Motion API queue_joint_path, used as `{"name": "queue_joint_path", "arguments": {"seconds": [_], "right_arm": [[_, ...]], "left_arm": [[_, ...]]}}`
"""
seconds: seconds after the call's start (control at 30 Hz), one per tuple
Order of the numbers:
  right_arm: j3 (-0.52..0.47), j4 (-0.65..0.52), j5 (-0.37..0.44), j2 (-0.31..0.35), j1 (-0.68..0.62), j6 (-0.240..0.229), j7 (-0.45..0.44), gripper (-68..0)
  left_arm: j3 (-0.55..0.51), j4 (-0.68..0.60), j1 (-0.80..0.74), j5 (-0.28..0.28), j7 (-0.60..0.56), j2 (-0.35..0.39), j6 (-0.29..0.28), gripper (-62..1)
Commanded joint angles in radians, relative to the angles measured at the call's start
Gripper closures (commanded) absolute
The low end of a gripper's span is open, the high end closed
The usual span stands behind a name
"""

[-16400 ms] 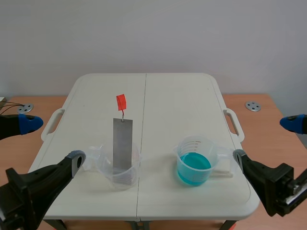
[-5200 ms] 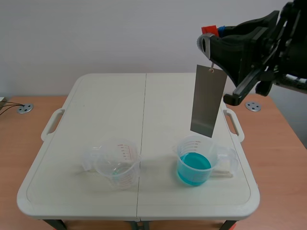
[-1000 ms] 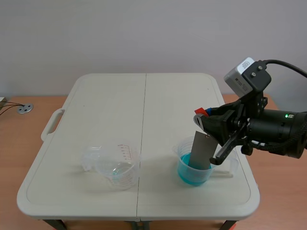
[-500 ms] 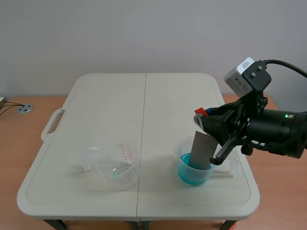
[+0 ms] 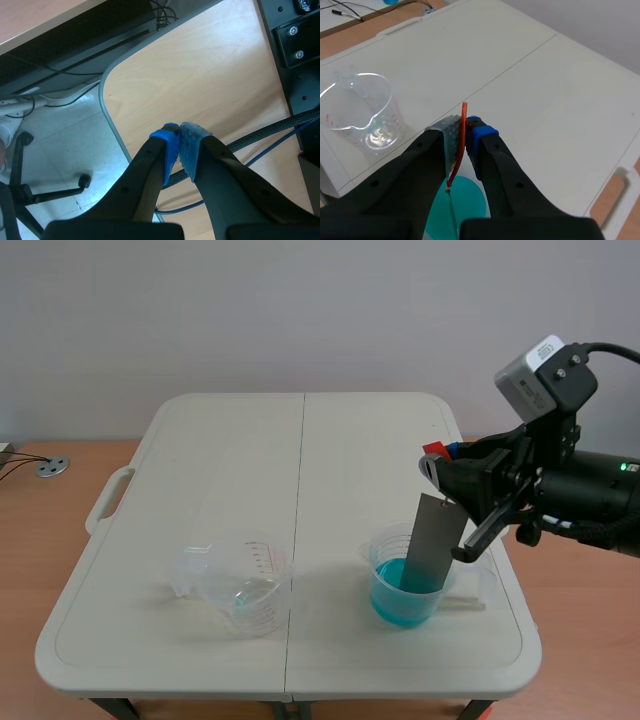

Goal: Hold the metal plate by the orange handle, dip it into the blue solution, take it out and point at it, then put the plate back in the beaker on the left.
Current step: 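Hold the plate still in the solution, then raise the plate and point at it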

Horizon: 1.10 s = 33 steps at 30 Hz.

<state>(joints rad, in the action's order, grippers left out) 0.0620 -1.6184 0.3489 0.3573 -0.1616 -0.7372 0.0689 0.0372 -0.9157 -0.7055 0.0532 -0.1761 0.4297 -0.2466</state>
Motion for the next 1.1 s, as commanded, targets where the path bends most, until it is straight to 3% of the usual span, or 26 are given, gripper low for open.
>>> {"name": "queue_joint_path", "arguments": {"seconds": [0.0,0.53,0.8,1.07], "right_arm": [[-0.005,-0.052,0.022,0.003,0.012,-0.008,-0.016,-1.3],[-0.031,-0.233,0.022,0.003,0.012,-0.008,0.0,-1.3],[-0.031,-0.303,0.025,0.003,0.012,-0.008,0.022,-1.3],[-0.031,-0.355,0.026,0.003,0.012,-0.008,0.023,-1.3]], "left_arm": [[0.002,-0.012,-0.006,0.006,-0.008,0.003,-0.004,-2.1],[-0.019,-0.015,-0.005,0.006,-0.02,0.003,-0.003,-2.1],[-0.183,-0.065,0.042,0.006,-0.023,0.004,-0.003,-2.1],[-0.39,-0.214,0.057,0.006,-0.078,0.003,-0.003,-2.1]]}}
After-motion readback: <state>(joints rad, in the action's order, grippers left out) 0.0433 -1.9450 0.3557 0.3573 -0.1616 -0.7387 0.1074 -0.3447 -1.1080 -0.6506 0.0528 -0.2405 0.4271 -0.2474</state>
